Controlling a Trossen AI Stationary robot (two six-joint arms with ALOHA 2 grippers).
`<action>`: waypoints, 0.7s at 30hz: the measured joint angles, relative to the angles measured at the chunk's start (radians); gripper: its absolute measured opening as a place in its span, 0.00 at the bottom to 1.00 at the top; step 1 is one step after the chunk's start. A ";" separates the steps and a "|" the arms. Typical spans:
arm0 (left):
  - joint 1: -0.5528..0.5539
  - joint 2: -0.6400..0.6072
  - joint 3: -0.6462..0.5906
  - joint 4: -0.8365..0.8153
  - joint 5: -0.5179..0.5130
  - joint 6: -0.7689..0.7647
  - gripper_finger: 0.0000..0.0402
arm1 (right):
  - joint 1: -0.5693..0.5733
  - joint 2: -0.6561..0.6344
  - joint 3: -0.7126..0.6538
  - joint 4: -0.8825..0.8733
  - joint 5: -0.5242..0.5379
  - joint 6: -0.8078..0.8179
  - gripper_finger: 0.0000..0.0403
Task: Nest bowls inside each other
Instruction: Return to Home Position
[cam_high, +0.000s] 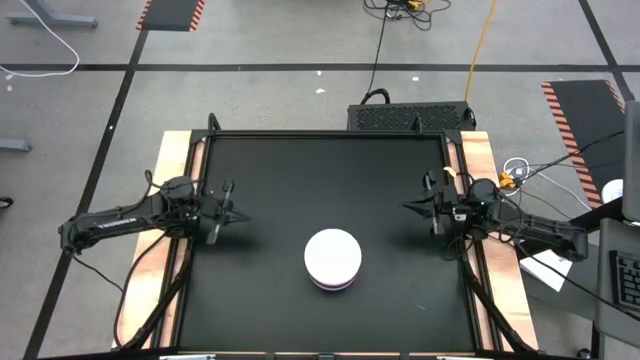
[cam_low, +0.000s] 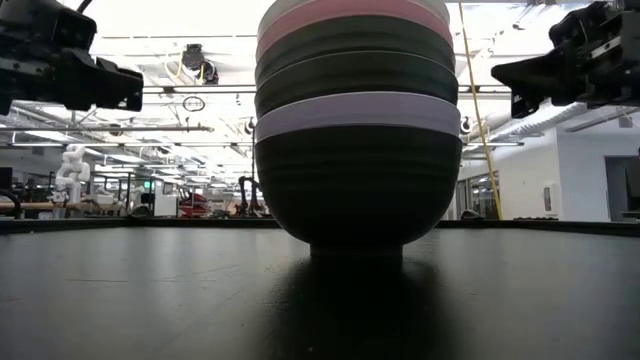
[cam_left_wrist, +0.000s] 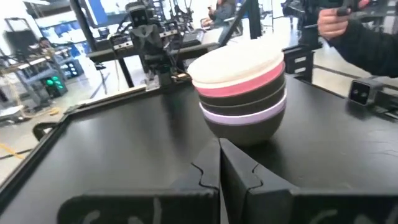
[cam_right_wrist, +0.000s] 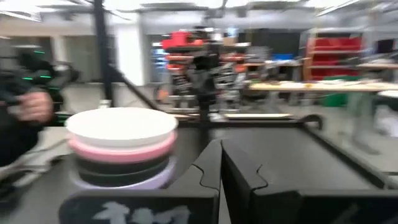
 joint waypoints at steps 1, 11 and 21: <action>0.000 0.000 0.006 -0.010 0.009 -0.002 0.00 | -0.004 0.000 0.000 0.000 -0.035 0.016 0.00; -0.001 0.000 0.021 -0.048 0.026 -0.033 0.00 | 0.008 0.000 0.000 0.000 -0.230 0.154 0.00; -0.056 0.000 0.021 -0.055 0.025 -0.038 0.00 | 0.122 0.001 0.000 -0.016 -0.113 0.121 0.00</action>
